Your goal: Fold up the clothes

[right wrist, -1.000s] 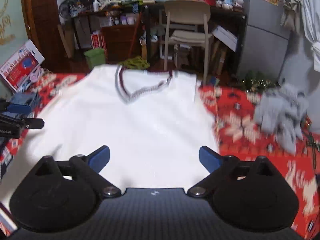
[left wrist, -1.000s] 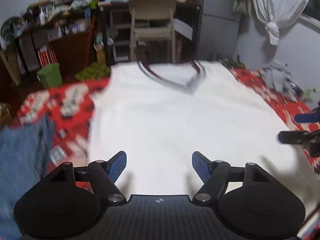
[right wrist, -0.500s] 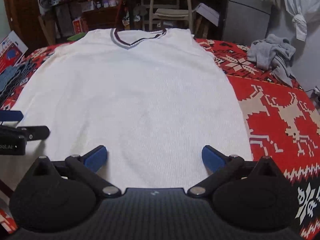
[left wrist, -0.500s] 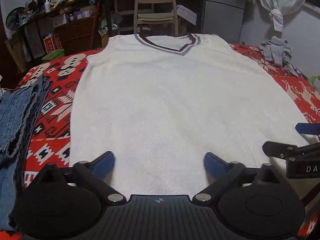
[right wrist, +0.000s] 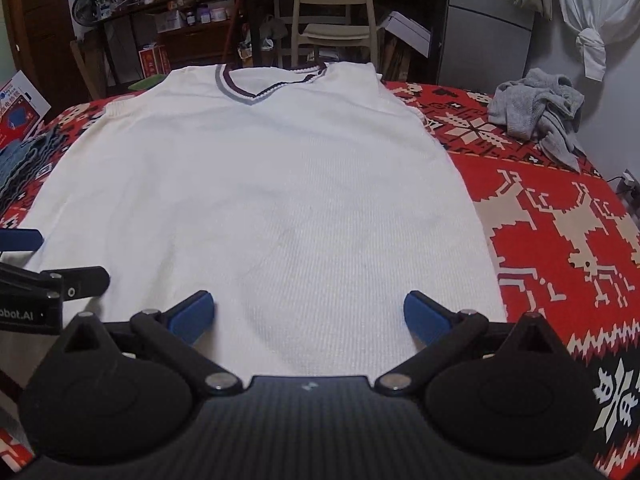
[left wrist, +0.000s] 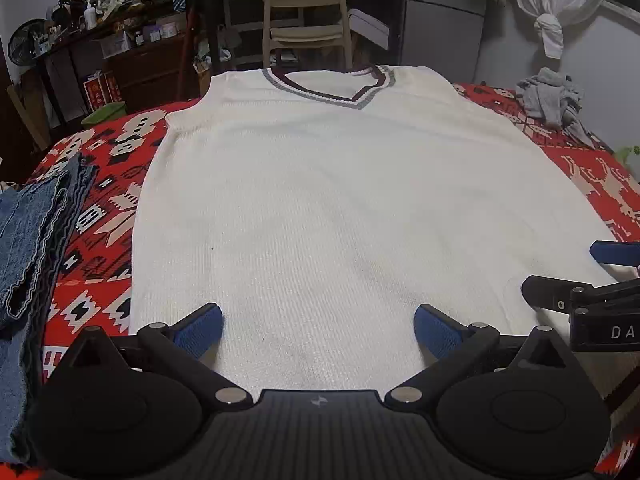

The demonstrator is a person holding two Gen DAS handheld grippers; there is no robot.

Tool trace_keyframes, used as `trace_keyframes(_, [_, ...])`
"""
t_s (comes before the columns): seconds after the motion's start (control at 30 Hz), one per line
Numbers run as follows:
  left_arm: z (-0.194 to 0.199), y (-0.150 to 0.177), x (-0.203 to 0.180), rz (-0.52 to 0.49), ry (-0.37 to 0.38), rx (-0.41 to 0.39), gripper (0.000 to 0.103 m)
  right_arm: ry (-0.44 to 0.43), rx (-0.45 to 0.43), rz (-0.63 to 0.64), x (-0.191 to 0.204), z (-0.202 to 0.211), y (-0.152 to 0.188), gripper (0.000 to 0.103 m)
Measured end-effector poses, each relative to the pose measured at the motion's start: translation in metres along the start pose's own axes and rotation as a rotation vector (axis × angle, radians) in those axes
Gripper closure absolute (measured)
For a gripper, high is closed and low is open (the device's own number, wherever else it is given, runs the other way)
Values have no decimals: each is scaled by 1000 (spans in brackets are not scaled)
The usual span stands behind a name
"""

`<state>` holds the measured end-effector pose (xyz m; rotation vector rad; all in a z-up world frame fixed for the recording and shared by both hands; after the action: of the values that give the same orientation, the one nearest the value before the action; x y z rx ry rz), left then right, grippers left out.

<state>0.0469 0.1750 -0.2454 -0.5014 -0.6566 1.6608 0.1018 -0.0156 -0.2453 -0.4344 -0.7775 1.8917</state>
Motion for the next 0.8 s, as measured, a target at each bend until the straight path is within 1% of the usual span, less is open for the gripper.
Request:
trace_keyframes(0.17, [1,-1,2,26,-25,-3,0,38,-16,-24,0,-1,0,1])
trace_keyframes(0.23, [3,-2,3,30,-25,10,6,39,0,-25,-1,-2,-2,1])
trace_keyframes(0.27, [5,-3,5,36,-21,17,15,42,3,-21,-2,0,-3,1])
trace_keyframes(0.3, [9,-4,7,47,-5,26,21,44,-3,-12,-2,3,-5,2])
trace_keyframes(0.37, [17,-6,14,72,31,47,22,42,-13,4,-4,12,-7,8])
trace_keyframes(0.43, [26,-6,24,107,33,62,24,33,-15,17,-6,23,-10,10])
trace_keyframes(0.5, [36,-6,36,139,32,71,37,19,-13,19,-11,35,-11,15])
trace_keyframes(0.53, [42,-5,42,154,31,73,39,10,-7,9,-14,40,-11,17])
trace_keyframes(0.6, [52,0,54,186,40,83,51,3,17,-19,-23,48,-7,23])
trace_keyframes(0.63, [58,3,60,202,45,88,52,6,27,-28,-28,52,-5,28])
trace_keyframes(0.67, [62,7,65,222,52,95,57,10,36,-37,-33,56,-2,30])
trace_keyframes(0.7, [66,11,70,242,59,103,64,13,46,-45,-38,59,1,34])
trace_keyframes(0.8, [77,25,86,299,76,126,72,30,72,-59,-48,68,13,45])
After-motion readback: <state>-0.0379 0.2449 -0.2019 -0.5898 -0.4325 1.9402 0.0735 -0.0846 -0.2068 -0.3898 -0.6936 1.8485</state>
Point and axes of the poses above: each gripper's, at about its wrist camera, not at the fingertips, and z roughly against the way its jaws point, x to its left, y to its underside, the point moved 6 cm from there along -z, roughly the way its jaws point, and after that the axes turned 1 degree about -z, right-handed, at the moved point
